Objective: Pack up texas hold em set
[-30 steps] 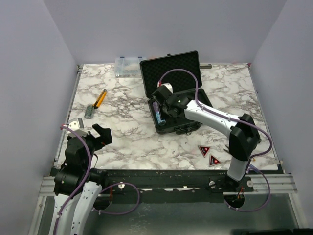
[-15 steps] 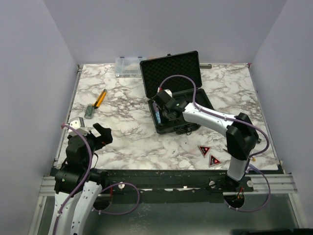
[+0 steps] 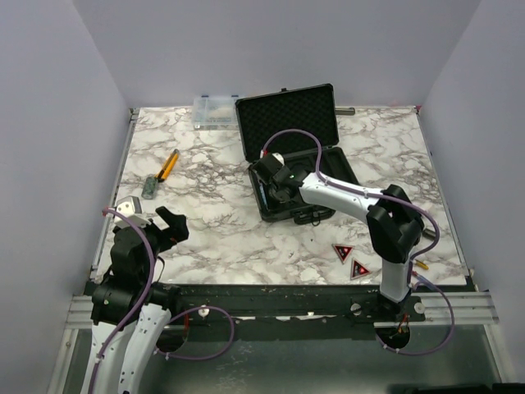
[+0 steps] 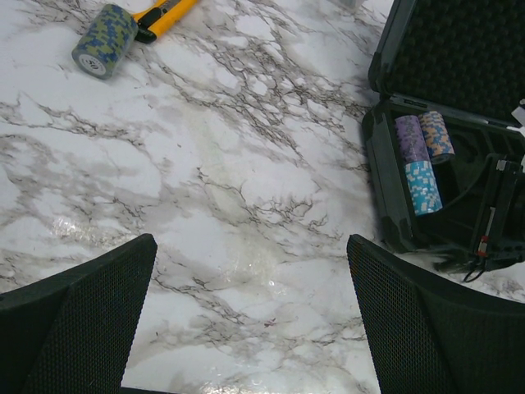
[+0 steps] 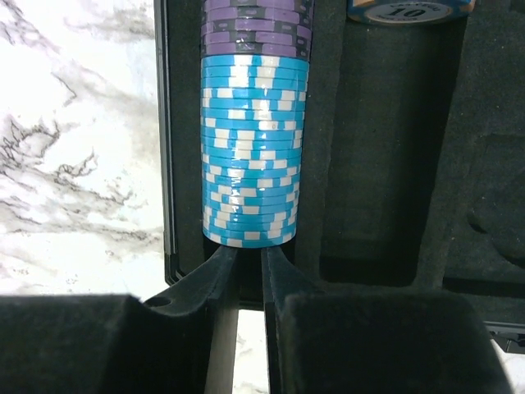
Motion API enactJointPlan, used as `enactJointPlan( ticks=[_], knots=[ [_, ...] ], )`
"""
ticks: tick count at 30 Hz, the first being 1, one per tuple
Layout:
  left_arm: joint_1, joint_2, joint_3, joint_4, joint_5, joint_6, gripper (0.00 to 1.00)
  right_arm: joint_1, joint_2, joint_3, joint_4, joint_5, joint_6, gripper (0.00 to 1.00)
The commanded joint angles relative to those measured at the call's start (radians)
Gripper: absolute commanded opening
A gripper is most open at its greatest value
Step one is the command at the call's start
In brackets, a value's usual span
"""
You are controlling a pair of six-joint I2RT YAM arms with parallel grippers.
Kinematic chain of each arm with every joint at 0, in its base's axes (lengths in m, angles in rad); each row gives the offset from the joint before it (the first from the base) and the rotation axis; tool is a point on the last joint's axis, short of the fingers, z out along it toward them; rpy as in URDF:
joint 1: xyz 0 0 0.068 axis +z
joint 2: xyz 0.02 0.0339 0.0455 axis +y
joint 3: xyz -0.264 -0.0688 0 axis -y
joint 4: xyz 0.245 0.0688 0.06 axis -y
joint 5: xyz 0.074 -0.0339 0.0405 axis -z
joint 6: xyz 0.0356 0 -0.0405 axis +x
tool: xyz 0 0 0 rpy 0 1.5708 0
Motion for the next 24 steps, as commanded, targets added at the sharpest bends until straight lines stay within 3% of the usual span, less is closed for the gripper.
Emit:
enactJointPlan(
  ticks=[1, 10, 16, 24],
  knots=[
    [-0.003, -0.002, -0.004, -0.004, -0.021, -0.006, 0.98, -0.042, 0.049, -0.014, 0.12, 0.001, -0.047, 0.18],
    [-0.002, 0.007, -0.002, -0.001, -0.014, -0.003, 0.98, -0.07, 0.057, -0.066, 0.202, -0.056, -0.099, 0.17],
    [-0.003, 0.025, 0.004, 0.003, 0.005, -0.001, 0.98, -0.07, -0.046, -0.128, 0.207, -0.082, -0.103, 0.19],
    [-0.002, 0.177, 0.096, 0.016, 0.121, 0.071, 0.98, -0.07, -0.156, -0.082, 0.134, -0.056, -0.103, 0.38]
  ],
)
